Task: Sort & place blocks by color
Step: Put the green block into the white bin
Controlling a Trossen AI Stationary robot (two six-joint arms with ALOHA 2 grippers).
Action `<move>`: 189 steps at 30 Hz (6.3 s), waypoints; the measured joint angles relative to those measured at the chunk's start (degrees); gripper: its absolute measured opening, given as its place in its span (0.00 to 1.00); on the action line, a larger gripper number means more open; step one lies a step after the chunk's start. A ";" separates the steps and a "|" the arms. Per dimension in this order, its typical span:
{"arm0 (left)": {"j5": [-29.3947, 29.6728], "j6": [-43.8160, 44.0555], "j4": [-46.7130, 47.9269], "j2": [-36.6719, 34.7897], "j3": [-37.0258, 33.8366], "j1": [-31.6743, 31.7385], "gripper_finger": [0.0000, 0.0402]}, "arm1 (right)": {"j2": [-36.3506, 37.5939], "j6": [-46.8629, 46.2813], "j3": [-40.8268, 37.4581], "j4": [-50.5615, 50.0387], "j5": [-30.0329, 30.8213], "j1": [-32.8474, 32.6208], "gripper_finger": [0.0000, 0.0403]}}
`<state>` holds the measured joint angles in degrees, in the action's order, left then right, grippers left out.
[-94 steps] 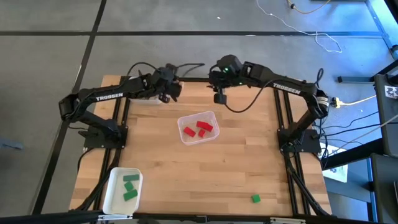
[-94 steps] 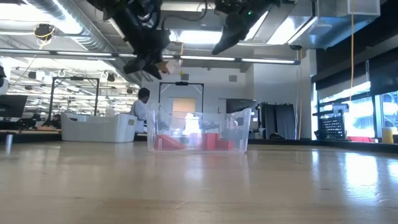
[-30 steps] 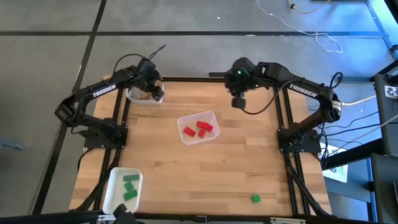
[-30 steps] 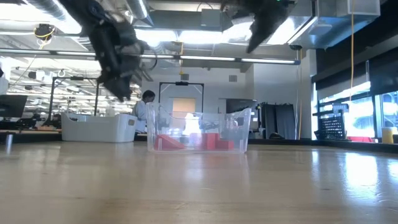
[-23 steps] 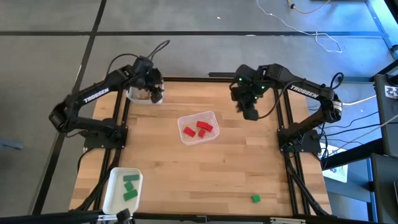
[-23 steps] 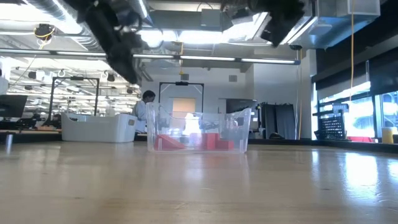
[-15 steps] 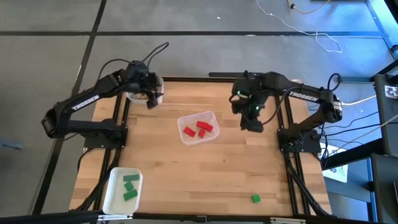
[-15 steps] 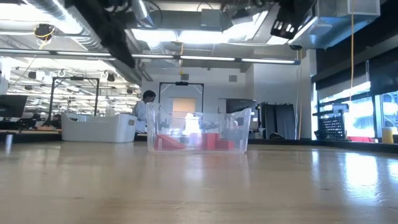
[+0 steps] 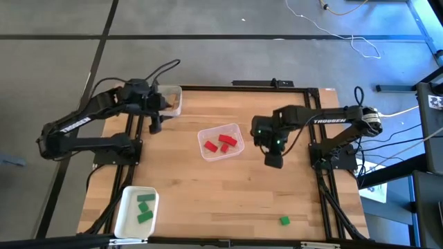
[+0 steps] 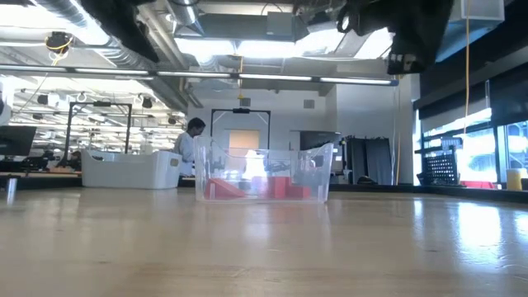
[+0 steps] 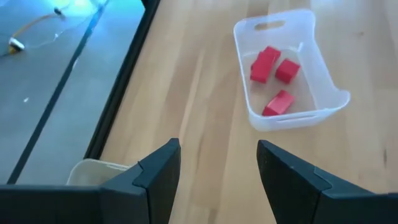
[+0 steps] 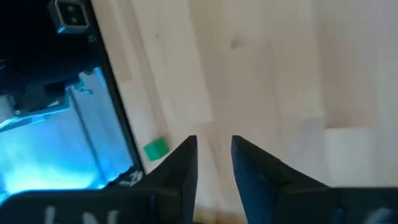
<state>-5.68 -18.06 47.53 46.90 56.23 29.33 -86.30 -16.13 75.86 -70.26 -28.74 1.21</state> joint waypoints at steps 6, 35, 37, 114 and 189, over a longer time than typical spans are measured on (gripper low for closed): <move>0.13 2.84 -0.14 -2.47 0.00 -1.70 0.50 | -0.20 -2.92 -0.58 1.82 -2.18 -3.20 0.31; 0.25 4.59 -0.46 -3.54 0.00 -2.07 0.50 | -0.20 -5.59 -14.27 25.66 7.58 -38.96 0.55; 0.24 4.59 -0.46 -3.54 0.00 -2.07 0.50 | -0.20 -7.36 -16.08 28.49 9.90 -40.43 0.55; 0.23 4.57 -0.63 -3.52 0.00 -2.04 0.50 | -11.98 -21.03 -24.57 45.57 31.96 -46.05 0.33; -1.26 -68.69 -37.65 18.35 0.00 -19.40 0.50 | -15.63 12.47 14.59 47.04 10.24 8.00 0.33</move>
<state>-6.94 -86.76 9.88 65.24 56.23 9.93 -101.93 -3.66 90.45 -23.22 -18.51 9.21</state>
